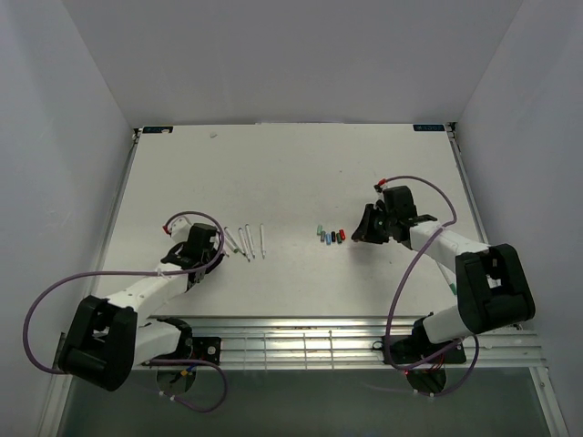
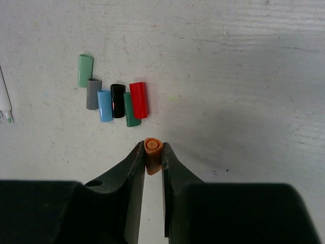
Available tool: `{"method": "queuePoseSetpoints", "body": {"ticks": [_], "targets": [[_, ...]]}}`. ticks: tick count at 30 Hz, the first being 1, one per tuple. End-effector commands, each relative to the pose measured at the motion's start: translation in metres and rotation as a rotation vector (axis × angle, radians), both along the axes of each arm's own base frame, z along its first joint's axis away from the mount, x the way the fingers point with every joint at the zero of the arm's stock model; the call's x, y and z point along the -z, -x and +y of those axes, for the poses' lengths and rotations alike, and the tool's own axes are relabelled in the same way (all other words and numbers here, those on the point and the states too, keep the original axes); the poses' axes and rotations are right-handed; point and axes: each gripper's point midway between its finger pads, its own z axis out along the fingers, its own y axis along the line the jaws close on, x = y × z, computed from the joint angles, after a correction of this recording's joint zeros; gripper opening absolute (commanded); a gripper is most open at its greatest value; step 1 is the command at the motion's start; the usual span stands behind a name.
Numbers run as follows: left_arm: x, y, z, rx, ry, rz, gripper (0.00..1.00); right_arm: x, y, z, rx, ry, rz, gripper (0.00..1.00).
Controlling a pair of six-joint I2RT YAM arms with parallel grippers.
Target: Open the pen caps
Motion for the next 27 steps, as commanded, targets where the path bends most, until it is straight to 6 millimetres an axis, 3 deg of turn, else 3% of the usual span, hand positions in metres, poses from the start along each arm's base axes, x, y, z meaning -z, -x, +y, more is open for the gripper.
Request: {"method": "queuePoseSetpoints", "body": {"ticks": [1, 2, 6, 14, 19, 27], "targets": [[0.001, -0.005, -0.005, 0.02, 0.03, -0.006, 0.11, -0.005, -0.013, 0.009, -0.021, -0.048, -0.037, 0.08], [0.004, -0.005, -0.005, 0.02, 0.032, 0.004, 0.22, -0.004, -0.013, 0.011, -0.024, -0.053, -0.034, 0.08], [0.008, -0.005, -0.011, 0.043, 0.063, 0.013, 0.37, 0.006, -0.02, 0.011, -0.024, -0.04, -0.018, 0.08], [0.014, -0.001, -0.015, 0.052, 0.086, 0.036, 0.43, 0.016, -0.033, 0.008, -0.013, 0.006, -0.011, 0.11], [0.015, 0.003, -0.017, 0.054, 0.105, 0.041, 0.54, 0.022, -0.035, 0.006, -0.008, 0.021, 0.0, 0.21], [0.008, 0.009, -0.023, 0.07, 0.149, 0.03, 0.62, 0.015, -0.042, 0.005, 0.0, 0.033, -0.025, 0.32]]}}
